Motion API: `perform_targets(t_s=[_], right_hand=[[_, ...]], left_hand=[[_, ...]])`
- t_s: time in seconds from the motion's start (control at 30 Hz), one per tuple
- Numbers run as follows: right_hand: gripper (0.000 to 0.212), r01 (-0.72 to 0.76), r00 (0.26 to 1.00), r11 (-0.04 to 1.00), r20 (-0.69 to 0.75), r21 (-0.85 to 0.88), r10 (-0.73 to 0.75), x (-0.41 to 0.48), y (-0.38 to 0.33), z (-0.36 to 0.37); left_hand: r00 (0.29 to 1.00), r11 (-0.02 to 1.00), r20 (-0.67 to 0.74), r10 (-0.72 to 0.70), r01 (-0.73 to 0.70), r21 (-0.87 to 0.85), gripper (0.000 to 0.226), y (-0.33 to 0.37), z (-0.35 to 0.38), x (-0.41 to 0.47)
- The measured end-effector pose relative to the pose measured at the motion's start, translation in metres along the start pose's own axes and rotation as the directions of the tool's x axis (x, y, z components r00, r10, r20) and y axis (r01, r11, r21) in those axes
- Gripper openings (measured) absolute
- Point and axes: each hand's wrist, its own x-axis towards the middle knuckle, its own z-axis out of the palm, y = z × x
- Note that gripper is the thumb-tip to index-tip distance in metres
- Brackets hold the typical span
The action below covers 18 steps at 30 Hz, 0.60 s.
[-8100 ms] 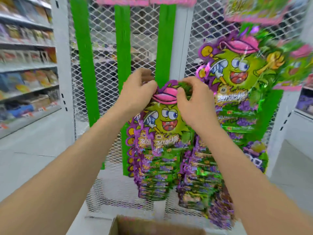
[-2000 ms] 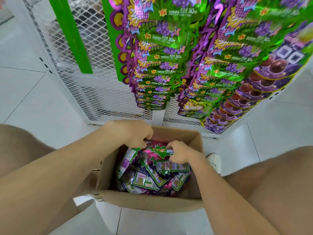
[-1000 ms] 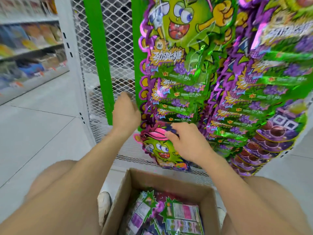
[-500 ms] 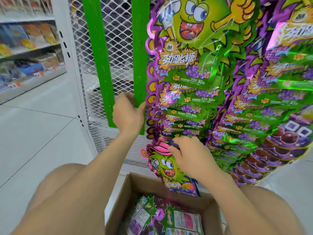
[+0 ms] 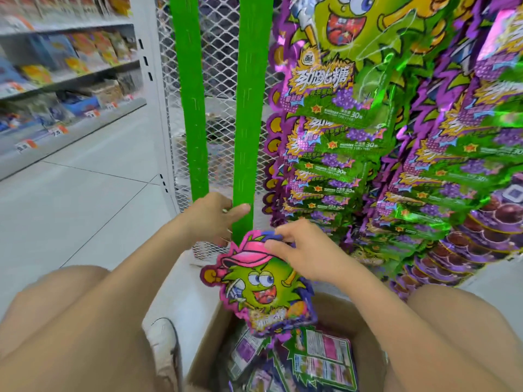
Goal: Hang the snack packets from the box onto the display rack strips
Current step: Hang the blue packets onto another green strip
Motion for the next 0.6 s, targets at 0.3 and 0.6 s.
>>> perform_targets(t_s=[0.3,0.6], right_hand=[[0.036,-0.114,0.961,0.987,-0.239,0.113,0.138,0.005,-0.024,0.015],[0.042,-0.14,0.944,0.986,-0.288,0.085,0.159,0.015,-0.027,0.011]], left_hand=[[0.972,0.964,0.215,-0.098,0.146,-0.22,0.096,-0.015,-0.001,-0.017],[0.944,0.84,0.271,-0.187,0.297,-0.455,0.091,0.0,0.002,-0.02]])
